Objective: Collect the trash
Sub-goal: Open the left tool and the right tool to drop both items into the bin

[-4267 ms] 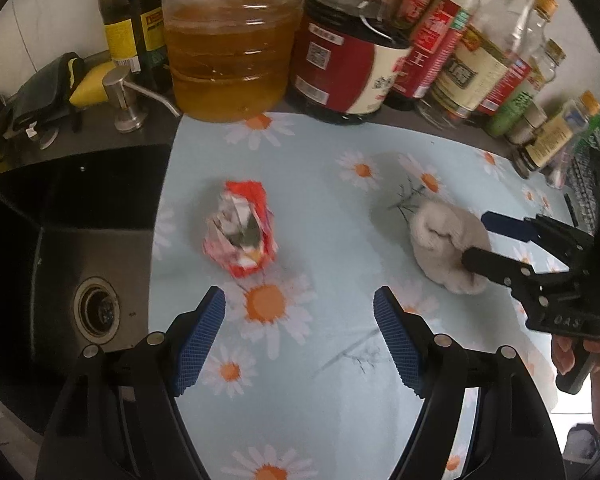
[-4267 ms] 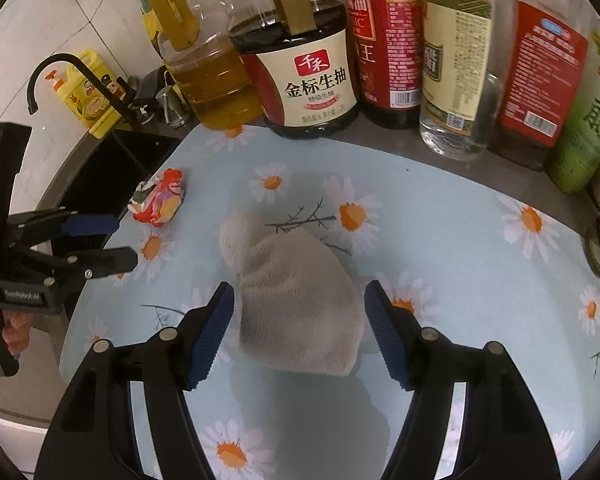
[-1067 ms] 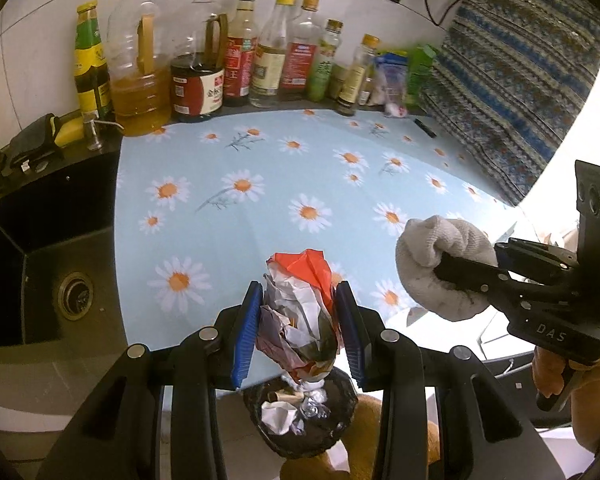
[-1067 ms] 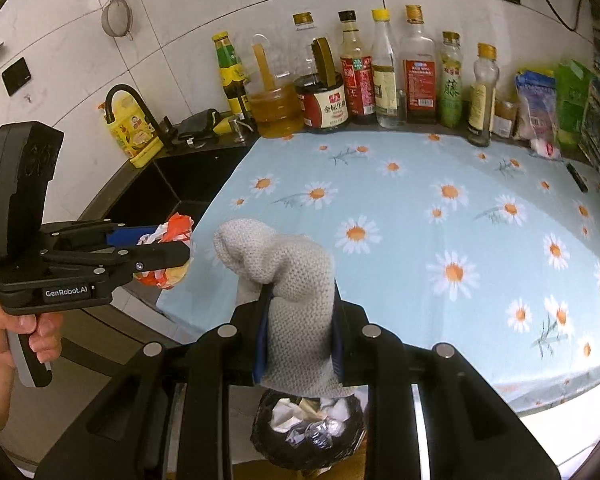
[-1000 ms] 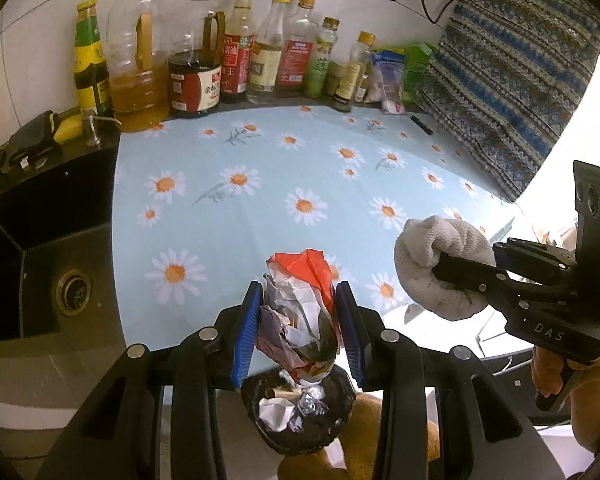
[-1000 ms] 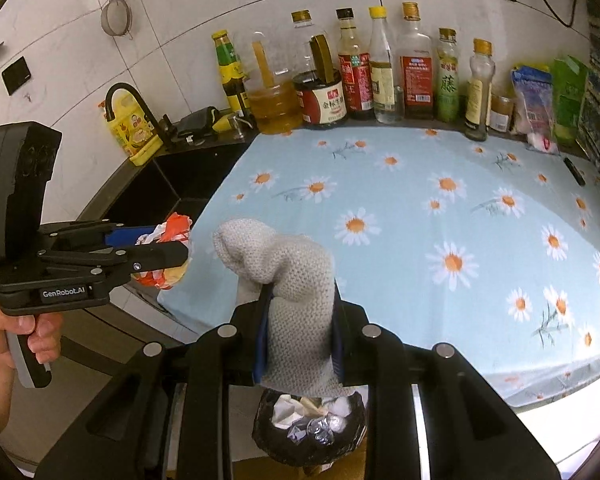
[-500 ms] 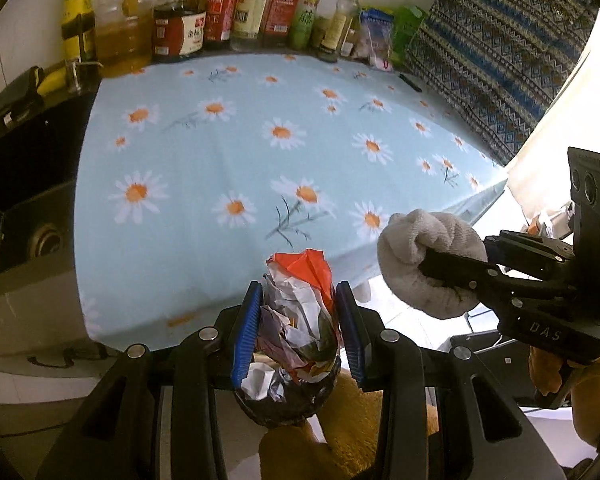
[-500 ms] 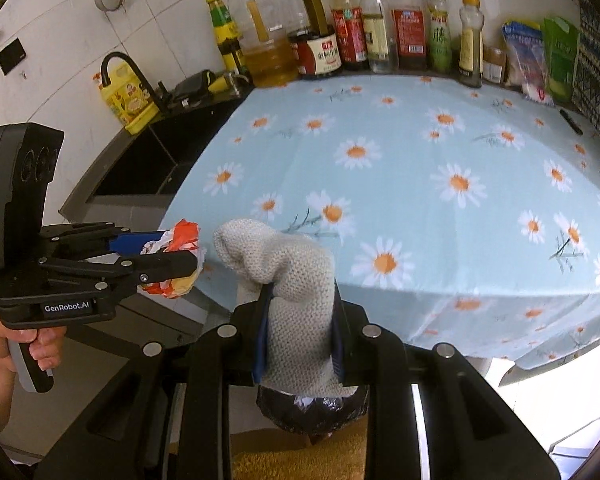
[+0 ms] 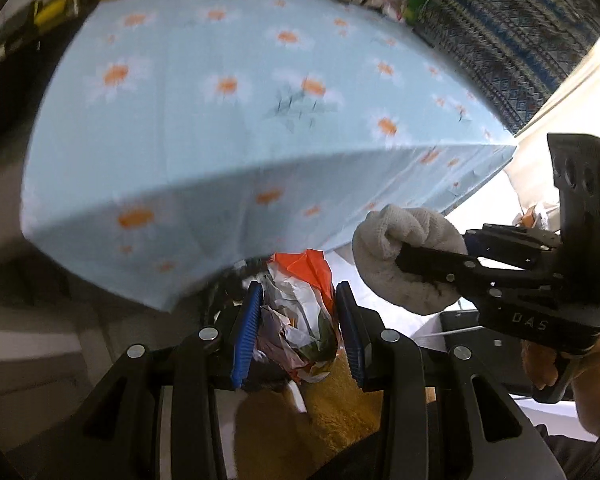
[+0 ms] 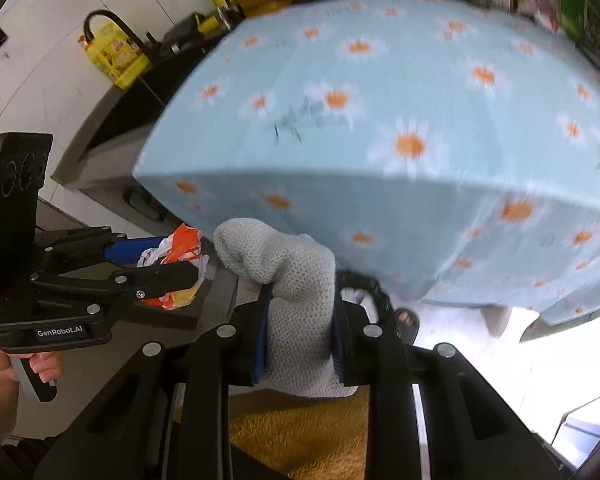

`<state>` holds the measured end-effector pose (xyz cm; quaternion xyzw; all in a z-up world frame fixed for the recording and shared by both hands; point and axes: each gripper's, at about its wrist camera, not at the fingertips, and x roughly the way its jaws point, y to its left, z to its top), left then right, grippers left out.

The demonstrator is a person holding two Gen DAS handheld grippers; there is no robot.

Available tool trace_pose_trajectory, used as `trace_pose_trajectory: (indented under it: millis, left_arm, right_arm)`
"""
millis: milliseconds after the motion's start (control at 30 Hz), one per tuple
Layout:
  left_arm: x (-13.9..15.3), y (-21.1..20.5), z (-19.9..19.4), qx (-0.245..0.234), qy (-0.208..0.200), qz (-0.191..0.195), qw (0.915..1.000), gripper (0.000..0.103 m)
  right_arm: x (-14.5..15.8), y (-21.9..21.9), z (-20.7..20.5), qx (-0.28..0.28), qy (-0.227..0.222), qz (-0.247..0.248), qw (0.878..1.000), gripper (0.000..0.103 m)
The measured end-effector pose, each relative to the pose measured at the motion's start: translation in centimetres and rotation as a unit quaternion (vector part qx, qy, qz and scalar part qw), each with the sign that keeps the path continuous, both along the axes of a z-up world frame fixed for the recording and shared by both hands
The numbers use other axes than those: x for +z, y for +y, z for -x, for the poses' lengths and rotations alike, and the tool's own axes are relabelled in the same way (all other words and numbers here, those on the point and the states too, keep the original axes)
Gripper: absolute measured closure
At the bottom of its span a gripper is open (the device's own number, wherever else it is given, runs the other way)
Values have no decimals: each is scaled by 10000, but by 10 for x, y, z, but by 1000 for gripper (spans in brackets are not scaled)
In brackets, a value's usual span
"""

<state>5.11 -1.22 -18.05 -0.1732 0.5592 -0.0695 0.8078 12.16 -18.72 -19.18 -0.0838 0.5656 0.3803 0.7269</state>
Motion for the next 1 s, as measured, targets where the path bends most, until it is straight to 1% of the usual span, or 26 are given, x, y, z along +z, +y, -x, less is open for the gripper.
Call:
trace_pose_trajectory:
  millis: [167, 300, 433, 567, 633, 733, 800, 867, 1000]
  left_arm:
    - [-36, 1, 3, 124, 454, 175, 9987, 67]
    - [-65, -2, 2, 167, 841, 321, 9958, 67]
    - [-83, -2, 0, 225, 1059, 428, 9932, 65]
    - [-99, -3, -1, 240, 1296, 537, 9898, 65]
    - [-101, -4, -3, 217, 1329, 526, 9895, 65]
    - [-104, -7, -6, 217, 1404, 557, 9883, 64]
    - [-106, -7, -7, 230, 1513, 612, 9863, 53]
    - [-106, -7, -9, 229, 1538, 664, 9856, 51]
    - [-109, -7, -10, 193, 1599, 629, 9849, 51]
  right_arm:
    - [-41, -2, -4, -56, 460, 217, 9987, 76]
    - [-73, -3, -9, -138, 820, 393, 9958, 76]
    - [-90, -6, -13, -203, 982, 507, 9937, 75]
    - [-98, -10, -16, -268, 1089, 533, 9923, 73]
    - [-102, -8, -18, -259, 1146, 556, 9915, 73]
    - [-104, -9, -22, -307, 1211, 532, 9907, 67]
    - [-105, -8, -25, -356, 1261, 503, 9901, 67]
    - [-105, -8, -28, -412, 1281, 485, 9897, 63]
    - [-106, -8, -33, -497, 1380, 395, 9884, 63]
